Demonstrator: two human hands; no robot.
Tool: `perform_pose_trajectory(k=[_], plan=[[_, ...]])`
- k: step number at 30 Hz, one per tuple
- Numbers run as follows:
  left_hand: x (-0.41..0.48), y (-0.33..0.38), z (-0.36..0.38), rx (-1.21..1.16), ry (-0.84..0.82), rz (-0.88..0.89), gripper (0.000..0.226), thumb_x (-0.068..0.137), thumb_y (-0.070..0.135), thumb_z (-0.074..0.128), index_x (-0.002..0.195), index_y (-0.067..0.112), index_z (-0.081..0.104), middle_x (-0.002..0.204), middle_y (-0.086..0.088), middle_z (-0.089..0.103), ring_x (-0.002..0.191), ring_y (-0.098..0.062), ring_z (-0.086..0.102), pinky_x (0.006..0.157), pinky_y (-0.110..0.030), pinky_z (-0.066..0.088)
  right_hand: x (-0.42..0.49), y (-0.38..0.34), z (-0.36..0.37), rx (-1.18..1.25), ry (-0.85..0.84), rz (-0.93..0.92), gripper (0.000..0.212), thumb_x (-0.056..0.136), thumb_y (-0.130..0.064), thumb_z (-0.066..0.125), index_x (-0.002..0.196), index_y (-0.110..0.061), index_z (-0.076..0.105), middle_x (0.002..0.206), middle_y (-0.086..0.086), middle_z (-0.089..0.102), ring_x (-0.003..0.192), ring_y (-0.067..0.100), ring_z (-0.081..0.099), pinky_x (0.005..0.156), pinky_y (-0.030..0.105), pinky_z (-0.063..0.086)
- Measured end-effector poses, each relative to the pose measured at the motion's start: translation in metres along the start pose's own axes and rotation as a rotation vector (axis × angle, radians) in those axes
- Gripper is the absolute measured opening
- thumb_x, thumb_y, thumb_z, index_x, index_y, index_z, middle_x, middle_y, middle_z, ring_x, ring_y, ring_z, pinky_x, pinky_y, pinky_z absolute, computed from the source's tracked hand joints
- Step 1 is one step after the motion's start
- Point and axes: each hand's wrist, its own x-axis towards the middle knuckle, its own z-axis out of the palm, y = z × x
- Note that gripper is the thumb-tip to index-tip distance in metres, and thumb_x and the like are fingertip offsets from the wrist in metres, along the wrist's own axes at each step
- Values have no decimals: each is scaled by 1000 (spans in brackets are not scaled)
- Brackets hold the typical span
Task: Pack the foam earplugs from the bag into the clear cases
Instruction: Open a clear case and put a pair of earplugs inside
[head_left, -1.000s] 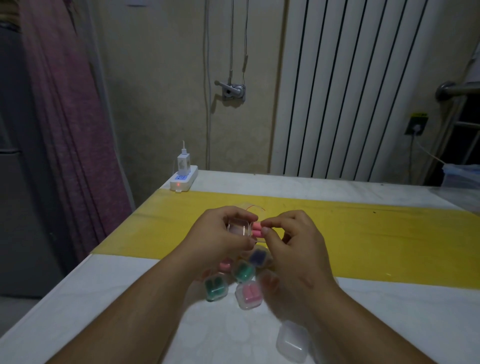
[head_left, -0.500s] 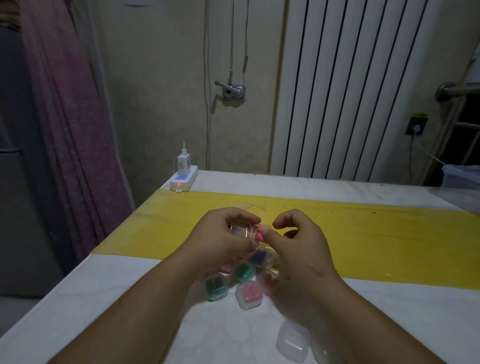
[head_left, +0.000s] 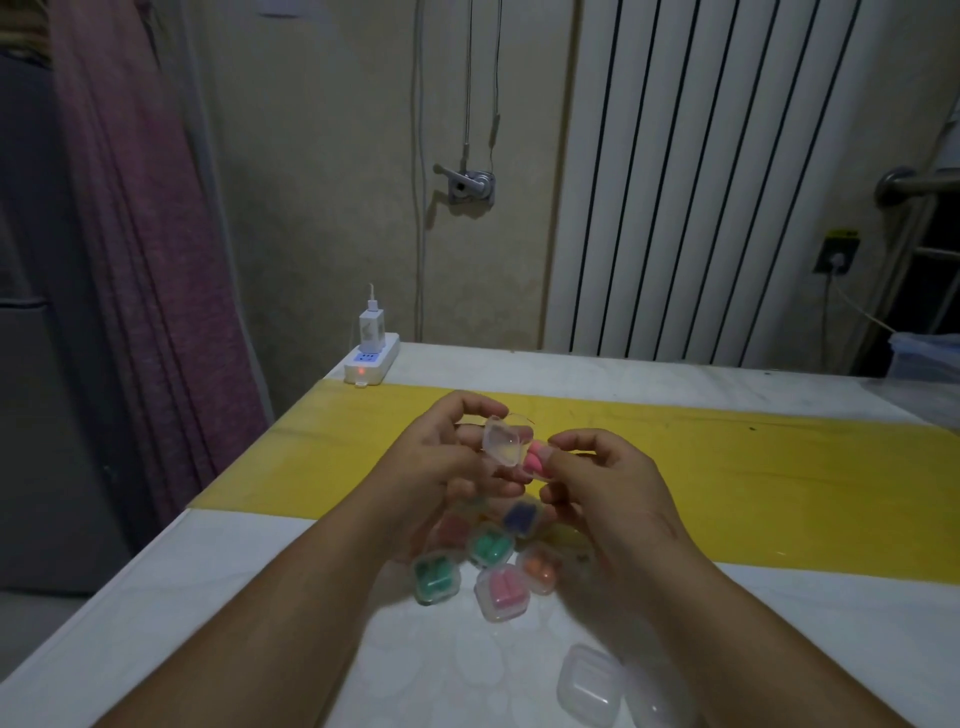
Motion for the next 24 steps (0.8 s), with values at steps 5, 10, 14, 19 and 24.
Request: perform_pose_trajectory(k=[5, 10, 14, 19, 24], plan=[[-2, -3, 4, 132, 5, 35, 38, 88, -9, 59, 121, 10, 62, 110, -9, 71, 92, -22, 71, 80, -33, 60, -5, 0, -1, 131, -48, 53, 16, 83, -11, 73, 96, -8, 64, 57, 7, 58, 43, 14, 52, 41, 24, 46], [0, -5, 3, 205, 53, 28, 37, 85, -3, 66, 117, 16, 67, 109, -6, 72, 96, -22, 71, 87, -43, 58, -3, 4, 2, 254, -82, 64, 23, 93, -28, 60, 93, -8, 69, 67, 9, 63, 52, 14, 57, 49, 25, 49], [-1, -5, 6, 254, 88, -14, 42, 70, 16, 80, 109, 29, 73, 105, -6, 73, 99, -36, 69, 91, -73, 41, -1, 4, 0, 212, -116, 75, 39, 97, -40, 50, 94, -6, 69, 73, 11, 65, 57, 17, 57, 51, 27, 49], [-2, -3, 5, 338, 109, 25, 42, 78, 9, 79, 114, 27, 69, 107, 1, 71, 97, -31, 69, 83, -55, 57, -9, 7, 2, 150, -156, 90, 17, 84, -20, 72, 89, -4, 72, 76, 20, 61, 65, 30, 54, 48, 31, 36], [2, 1, 2, 281, 208, 82, 23, 88, 1, 64, 108, 10, 70, 102, -11, 71, 80, -15, 68, 65, -23, 57, 9, 4, -7, -42, -34, -56, 16, 79, -17, 77, 89, -6, 72, 80, 10, 74, 68, 19, 65, 58, 28, 50]])
